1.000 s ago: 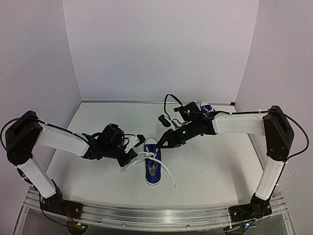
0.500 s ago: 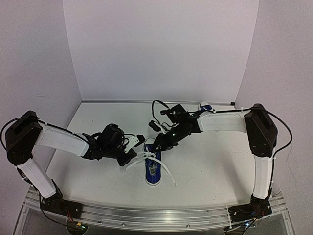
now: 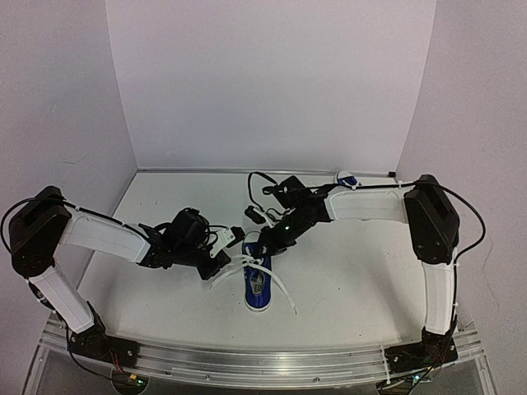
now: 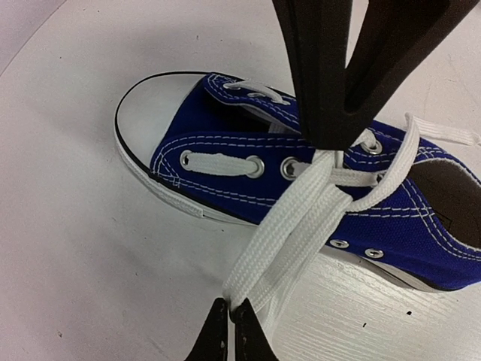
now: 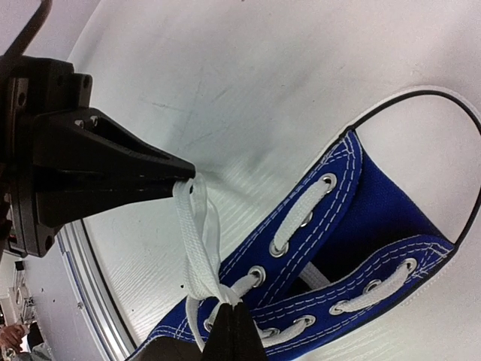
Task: Tie the shoes
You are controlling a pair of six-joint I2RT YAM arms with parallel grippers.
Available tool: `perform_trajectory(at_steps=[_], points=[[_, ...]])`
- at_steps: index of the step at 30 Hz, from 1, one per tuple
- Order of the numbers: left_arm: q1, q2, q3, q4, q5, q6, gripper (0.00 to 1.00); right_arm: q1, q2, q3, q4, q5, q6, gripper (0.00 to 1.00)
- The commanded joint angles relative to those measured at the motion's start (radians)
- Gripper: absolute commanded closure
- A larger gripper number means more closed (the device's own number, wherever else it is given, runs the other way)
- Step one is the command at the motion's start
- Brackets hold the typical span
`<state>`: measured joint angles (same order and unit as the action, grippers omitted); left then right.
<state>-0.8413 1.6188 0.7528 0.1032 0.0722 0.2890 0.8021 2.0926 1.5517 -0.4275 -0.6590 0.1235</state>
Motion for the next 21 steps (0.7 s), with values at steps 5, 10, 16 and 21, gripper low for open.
perform_trajectory(at_steps=[5, 10, 16, 21], points=[[0.001, -0.027, 0.037, 0.002, -0.007, 0.009, 0.96, 0.004, -0.088, -0.036, 0.002, 0.088, 0.003, 1.00], [0.001, -0.015, 0.040, 0.002, -0.002, 0.007, 0.96, 0.003, -0.145, -0.107, 0.093, 0.068, 0.058, 1.00], [0.001, -0.012, 0.043, -0.008, -0.006, 0.011, 0.96, 0.002, -0.151, -0.148, 0.154, 0.035, 0.101, 1.00], [0.001, -0.022, 0.037, -0.016, -0.018, 0.016, 0.97, -0.002, -0.168, -0.193, 0.197, 0.028, 0.124, 1.00]])
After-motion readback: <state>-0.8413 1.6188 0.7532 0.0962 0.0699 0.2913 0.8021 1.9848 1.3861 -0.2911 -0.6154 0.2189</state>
